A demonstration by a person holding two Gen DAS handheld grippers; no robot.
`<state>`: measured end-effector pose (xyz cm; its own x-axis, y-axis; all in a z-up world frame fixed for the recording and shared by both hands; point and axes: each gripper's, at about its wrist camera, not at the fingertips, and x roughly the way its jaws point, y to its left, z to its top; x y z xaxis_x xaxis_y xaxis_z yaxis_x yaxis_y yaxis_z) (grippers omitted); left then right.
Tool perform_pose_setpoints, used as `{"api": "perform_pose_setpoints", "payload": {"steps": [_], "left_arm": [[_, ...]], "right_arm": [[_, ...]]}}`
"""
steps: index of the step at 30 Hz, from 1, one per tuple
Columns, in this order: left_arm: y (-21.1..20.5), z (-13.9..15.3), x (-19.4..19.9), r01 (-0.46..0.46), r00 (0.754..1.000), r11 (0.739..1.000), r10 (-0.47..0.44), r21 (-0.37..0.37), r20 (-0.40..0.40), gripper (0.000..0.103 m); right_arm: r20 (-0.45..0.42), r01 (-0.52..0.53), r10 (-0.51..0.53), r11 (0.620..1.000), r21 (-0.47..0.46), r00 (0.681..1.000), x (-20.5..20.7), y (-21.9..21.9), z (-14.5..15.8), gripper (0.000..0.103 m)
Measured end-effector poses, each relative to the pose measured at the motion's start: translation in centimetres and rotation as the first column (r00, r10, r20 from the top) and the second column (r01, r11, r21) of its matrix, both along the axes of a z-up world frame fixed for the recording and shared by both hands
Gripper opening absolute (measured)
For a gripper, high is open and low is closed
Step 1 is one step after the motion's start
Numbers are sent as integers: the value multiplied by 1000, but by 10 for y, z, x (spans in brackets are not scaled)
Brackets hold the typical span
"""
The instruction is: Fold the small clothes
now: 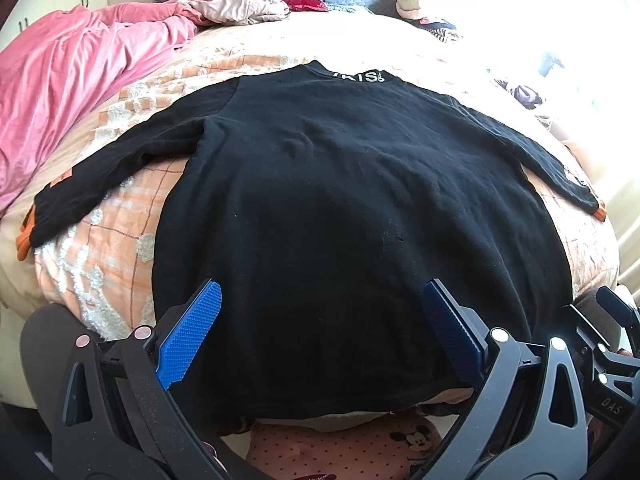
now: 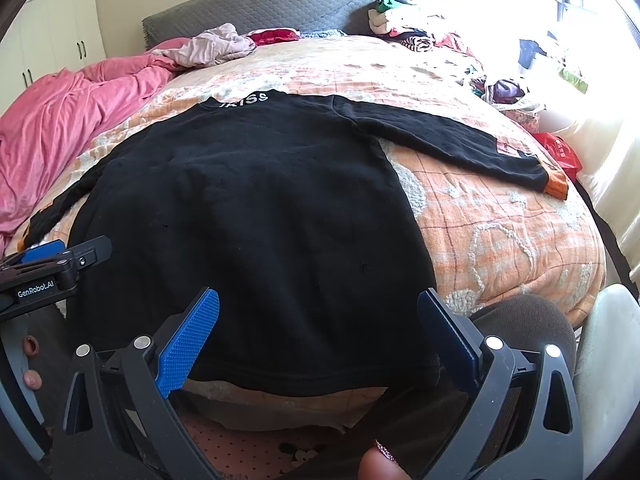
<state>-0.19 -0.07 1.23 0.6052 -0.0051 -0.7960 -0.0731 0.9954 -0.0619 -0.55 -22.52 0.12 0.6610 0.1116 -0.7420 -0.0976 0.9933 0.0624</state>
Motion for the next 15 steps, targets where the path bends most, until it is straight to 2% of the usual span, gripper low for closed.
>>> {"api": "perform_pose_setpoints", "payload": {"steps": [15], "left_arm": [[-1, 0, -2, -1, 1000, 1000, 1, -3, 4, 95]], "right_arm": [[-3, -5, 5, 1000, 3, 1000, 1, 1, 1, 99]]}}
